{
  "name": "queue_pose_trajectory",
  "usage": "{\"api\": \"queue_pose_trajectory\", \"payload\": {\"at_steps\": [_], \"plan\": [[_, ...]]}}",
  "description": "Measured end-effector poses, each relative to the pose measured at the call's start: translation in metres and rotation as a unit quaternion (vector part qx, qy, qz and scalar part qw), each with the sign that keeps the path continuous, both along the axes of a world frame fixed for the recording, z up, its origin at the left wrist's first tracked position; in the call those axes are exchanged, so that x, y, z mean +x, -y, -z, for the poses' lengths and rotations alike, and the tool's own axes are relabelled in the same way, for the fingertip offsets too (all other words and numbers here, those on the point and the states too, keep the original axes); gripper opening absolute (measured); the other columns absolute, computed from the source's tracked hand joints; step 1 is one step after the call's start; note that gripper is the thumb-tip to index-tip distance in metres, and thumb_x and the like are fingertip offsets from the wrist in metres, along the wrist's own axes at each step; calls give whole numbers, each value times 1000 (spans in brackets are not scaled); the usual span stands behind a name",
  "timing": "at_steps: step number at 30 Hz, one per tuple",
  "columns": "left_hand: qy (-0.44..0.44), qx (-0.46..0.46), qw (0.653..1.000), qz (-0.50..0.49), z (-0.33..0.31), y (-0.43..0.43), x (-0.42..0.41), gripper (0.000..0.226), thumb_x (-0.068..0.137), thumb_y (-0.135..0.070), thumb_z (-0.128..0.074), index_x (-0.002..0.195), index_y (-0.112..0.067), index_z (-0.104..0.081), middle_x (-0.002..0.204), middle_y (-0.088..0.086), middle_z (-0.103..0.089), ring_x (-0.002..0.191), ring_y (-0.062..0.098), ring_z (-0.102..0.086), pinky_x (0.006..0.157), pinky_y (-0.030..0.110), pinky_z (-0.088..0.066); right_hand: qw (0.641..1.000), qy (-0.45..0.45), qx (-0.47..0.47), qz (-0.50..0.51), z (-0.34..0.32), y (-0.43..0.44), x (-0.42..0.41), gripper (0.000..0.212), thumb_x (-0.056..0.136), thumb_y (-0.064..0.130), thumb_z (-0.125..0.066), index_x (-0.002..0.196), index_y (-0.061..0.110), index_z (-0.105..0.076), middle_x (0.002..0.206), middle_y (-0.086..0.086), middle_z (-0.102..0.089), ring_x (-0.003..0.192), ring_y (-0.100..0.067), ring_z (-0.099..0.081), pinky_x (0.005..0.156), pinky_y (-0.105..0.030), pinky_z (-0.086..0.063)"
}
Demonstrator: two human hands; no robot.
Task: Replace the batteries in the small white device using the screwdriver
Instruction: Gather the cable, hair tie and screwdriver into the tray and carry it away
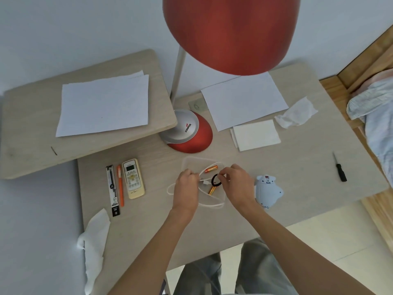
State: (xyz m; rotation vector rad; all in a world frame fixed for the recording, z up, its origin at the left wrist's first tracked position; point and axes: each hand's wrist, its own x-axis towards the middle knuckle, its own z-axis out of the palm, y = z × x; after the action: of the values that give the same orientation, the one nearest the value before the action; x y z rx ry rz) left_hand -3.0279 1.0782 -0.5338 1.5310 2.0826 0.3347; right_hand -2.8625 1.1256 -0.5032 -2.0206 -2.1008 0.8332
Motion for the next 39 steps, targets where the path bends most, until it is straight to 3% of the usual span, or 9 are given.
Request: {"api": "queue_pose_trajectory", "payload": {"at_steps": [6, 10, 13, 18, 22, 24, 30, 34, 39], "plan": [[12, 5, 1000, 25, -18, -2, -1, 19, 107, -21, -62, 119, -10, -71, 113, 7, -66, 113, 25, -59, 98, 39, -52, 1000, -18, 11, 4, -8, 5, 4, 14, 99, 32, -72, 105, 23, -82, 90, 1, -63, 78, -21, -66, 69, -40, -56], [3, 10, 999, 53, -31, 1, -4, 47, 108, -35, -61, 148, -10, -58, 140, 5, -61, 133, 22, -50, 113, 36, -46, 999, -28, 19, -1, -22, 7, 7, 19, 101, 32, -70, 110, 21, -81, 93, 1, -65, 80, -21, -67, 71, -40, -56], [-16, 23, 998, 64, -48, 2, -5, 61, 108, -49, -55, 156, -12, -49, 155, 2, -52, 144, 18, -40, 119, 34, -40, 999, -29, 31, -15, -40, 8, 11, 24, 105, 37, -63, 118, 22, -78, 102, 1, -67, 90, -22, -69, 76, -41, -57], [-148, 78, 980, 105, -91, 5, -1, 77, 109, -69, -31, 162, -13, -40, 166, 8, -41, 152, 26, -35, 127, 45, -36, 989, 36, 93, -105, -78, 11, 17, 45, 111, 41, -48, 148, 15, -56, 143, -4, -62, 130, -27, -57, 101, -41, -53], [-236, 104, 961, 104, -127, 13, 9, 82, 107, -73, -18, 163, -16, -38, 168, 13, -36, 157, 33, -30, 131, 59, -23, 976, 74, 149, -139, -109, 14, 30, 61, 113, 44, -44, 164, 12, -34, 171, -17, -31, 159, -34, -30, 129, -45, -30], [-259, 103, 956, 93, -136, 18, 15, 83, 105, -74, -17, 161, -18, -40, 167, 15, -38, 157, 36, -33, 129, 64, -23, 972, 85, 172, -139, -120, 15, 42, 66, 113, 47, -42, 167, 12, -28, 175, -18, -21, 163, -35, -20, 132, -48, -23], [-274, 66, 958, 51, -124, 29, 19, 77, 101, -71, -33, 157, -20, -46, 161, 17, -44, 149, 41, -40, 125, 68, -24, 969, 106, 190, -116, -117, 10, 109, 69, 112, 49, -42, 168, 13, -27, 175, -18, -19, 163, -35, -19, 132, -48, -25], [-276, 20, 961, 2, -99, 36, 13, 71, 99, -70, -31, 151, -23, -47, 154, 15, -48, 144, 39, -42, 120, 67, -32, 974, 144, 145, -96, -91, 0, 172, 71, 111, 52, -37, 169, 14, -21, 176, -16, -15, 164, -33, -16, 133, -46, -22], [-263, -64, 959, -85, -63, 50, 9, 81, 95, -69, -34, 159, -19, -38, 157, 16, -46, 142, 43, -46, 113, 70, -39, 971, 217, 70, -77, -49, -17, 253, 71, 110, 50, -42, 168, 13, -25, 175, -18, -19, 163, -36, -20, 132, -48, -25]]}}
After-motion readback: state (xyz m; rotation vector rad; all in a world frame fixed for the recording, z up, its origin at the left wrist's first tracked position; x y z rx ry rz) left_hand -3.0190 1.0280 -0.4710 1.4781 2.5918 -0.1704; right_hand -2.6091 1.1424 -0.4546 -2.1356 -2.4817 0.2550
